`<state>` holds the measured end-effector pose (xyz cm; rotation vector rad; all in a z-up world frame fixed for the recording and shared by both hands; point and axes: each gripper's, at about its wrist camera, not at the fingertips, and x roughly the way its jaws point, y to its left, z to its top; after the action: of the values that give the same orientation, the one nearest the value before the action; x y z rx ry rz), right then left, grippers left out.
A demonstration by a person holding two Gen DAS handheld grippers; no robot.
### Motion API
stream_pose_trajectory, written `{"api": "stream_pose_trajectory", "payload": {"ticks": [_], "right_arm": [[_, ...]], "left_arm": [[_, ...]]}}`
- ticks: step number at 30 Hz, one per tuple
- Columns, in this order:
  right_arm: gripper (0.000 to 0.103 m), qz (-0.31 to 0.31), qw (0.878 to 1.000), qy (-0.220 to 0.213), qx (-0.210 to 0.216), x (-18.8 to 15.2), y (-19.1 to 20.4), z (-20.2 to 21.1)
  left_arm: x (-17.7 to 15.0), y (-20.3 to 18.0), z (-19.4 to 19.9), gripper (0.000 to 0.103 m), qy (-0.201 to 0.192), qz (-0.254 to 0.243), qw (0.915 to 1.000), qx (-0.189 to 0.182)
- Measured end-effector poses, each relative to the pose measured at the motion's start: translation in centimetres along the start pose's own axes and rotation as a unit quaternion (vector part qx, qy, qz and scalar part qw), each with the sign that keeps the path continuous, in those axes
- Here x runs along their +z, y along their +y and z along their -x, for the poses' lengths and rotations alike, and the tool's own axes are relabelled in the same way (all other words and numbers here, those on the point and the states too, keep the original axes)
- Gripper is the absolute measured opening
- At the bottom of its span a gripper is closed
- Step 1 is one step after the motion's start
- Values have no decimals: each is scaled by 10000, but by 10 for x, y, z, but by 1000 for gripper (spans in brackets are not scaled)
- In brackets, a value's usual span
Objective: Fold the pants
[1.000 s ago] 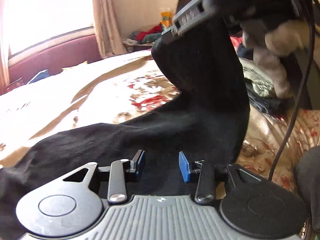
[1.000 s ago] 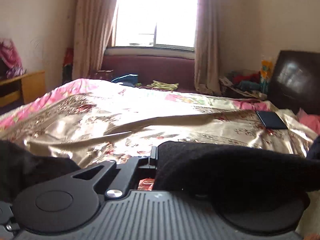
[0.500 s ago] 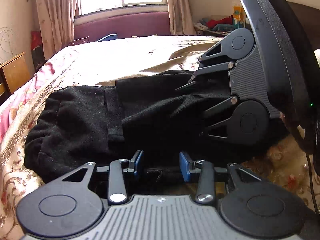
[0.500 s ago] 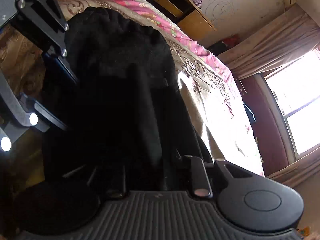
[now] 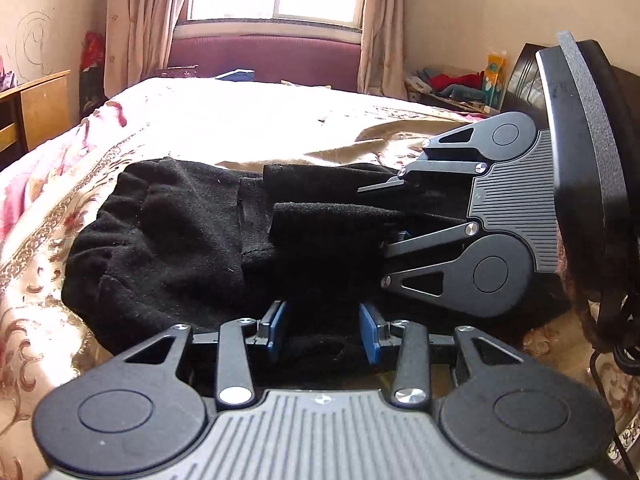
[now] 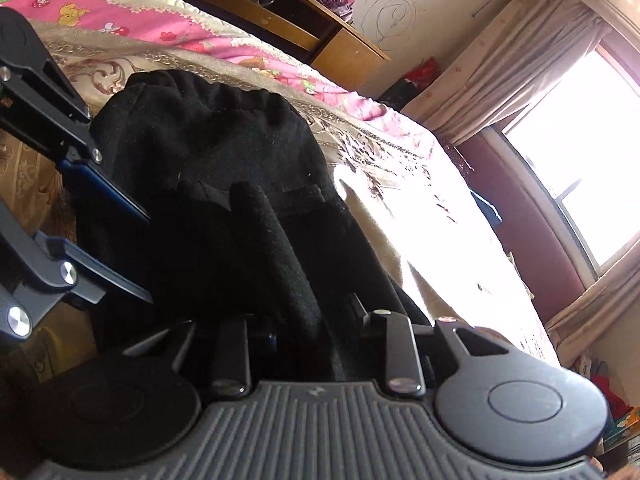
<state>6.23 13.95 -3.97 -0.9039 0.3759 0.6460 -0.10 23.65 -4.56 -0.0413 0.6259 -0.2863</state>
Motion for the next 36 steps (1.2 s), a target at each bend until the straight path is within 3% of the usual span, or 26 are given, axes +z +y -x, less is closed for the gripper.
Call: {"api": "stream_pose_trajectory", "payload": {"ticks": [5, 9, 15, 19, 21, 22, 27, 32, 36], "right_arm": [[34, -787, 9935, -100, 821, 4, -26, 22], [35, -1316, 9858, -412, 963, 11, -45, 40], [34, -725, 9917, -165, 1052, 19, -22, 12], [33, -756, 9914, -157, 1052, 22, -19, 6], [25, -976, 9885, 1, 1154, 24, -23, -3], [3, -1116, 9861, 91, 1228, 24, -24, -7], [2, -1997, 9725, -183, 1184, 32, -45, 6], [3, -2180, 9676, -177, 1258, 33, -35, -2], [3, -2099, 9663, -523, 1397, 37, -26, 14]], "left_arm": [[-2, 9, 9, 52, -46, -81, 9999, 82], [2, 17, 13, 53, -115, 23, 9998, 134], [3, 18, 17, 53, -121, 44, 9997, 225], [-1, 17, 18, 53, -108, 25, 9997, 232], [0, 18, 16, 53, -111, 66, 9997, 209], [1, 17, 15, 53, -118, 68, 9997, 209], [2, 17, 19, 53, -178, 52, 9996, 200], [0, 16, 15, 53, -136, 150, 9997, 150], [-3, 9, 15, 53, -79, 48, 9998, 181]]}}
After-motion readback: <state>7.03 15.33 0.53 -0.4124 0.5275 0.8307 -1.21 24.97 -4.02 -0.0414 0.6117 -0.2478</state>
